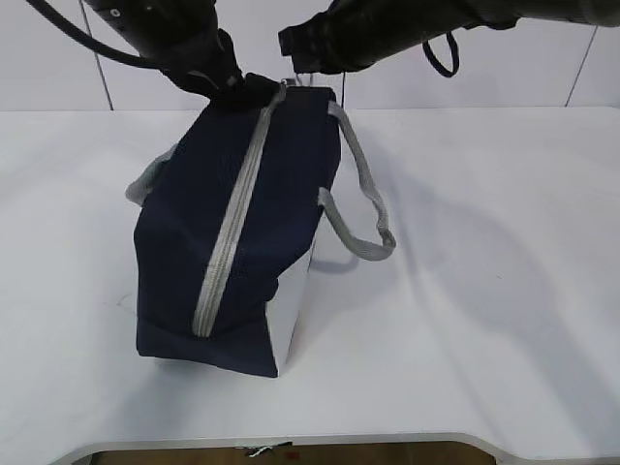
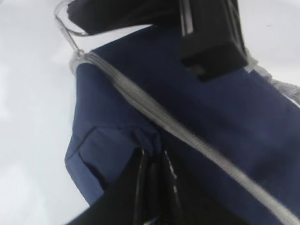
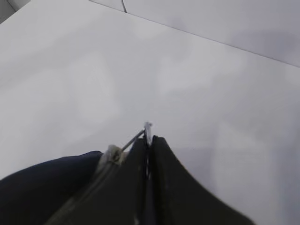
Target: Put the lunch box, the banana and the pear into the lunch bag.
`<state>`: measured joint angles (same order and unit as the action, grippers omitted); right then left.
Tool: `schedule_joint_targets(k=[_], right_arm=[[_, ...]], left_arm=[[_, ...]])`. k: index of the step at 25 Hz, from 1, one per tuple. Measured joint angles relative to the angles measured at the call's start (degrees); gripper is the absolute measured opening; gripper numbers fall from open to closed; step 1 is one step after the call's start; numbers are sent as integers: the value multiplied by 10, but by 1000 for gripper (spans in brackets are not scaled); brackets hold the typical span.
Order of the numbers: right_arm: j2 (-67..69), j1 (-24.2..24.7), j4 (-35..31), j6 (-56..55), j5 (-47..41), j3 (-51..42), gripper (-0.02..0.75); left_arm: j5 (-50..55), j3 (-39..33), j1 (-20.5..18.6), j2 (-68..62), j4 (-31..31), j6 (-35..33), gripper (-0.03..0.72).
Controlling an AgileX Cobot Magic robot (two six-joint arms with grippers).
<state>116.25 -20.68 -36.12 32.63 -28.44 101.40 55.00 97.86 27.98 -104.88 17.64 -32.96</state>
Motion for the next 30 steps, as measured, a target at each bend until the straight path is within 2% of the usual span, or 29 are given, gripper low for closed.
schedule_joint_targets(k=[3, 6, 9, 11, 14, 16, 18, 25, 30], right_arm=[[-3, 2, -3, 0, 19, 2, 148], [-5, 2, -4, 0, 21, 2, 288], [-6, 3, -4, 0, 18, 2, 353], [-10, 3, -4, 0, 6, 2, 365], [-28, 3, 14, 0, -10, 2, 370], [-49, 3, 42, 0, -27, 2, 370], [-70, 4, 74, -4, -52, 2, 370], [-120, 6, 181, -61, -169, 5, 370], [-139, 6, 224, -103, -267, 5, 370]], left_arm=[[4, 0, 0, 0, 0, 5, 56], [4, 0, 0, 0, 1, 13, 96], [4, 0, 0, 0, 1, 21, 144], [4, 0, 0, 0, 1, 28, 182], [4, 0, 0, 7, -4, 53, 290], [6, 0, 0, 19, -19, 78, 372], [18, 7, 0, 36, -39, 109, 416], [138, 51, 0, 56, -58, 206, 436], [163, 65, 0, 56, -84, 303, 438]])
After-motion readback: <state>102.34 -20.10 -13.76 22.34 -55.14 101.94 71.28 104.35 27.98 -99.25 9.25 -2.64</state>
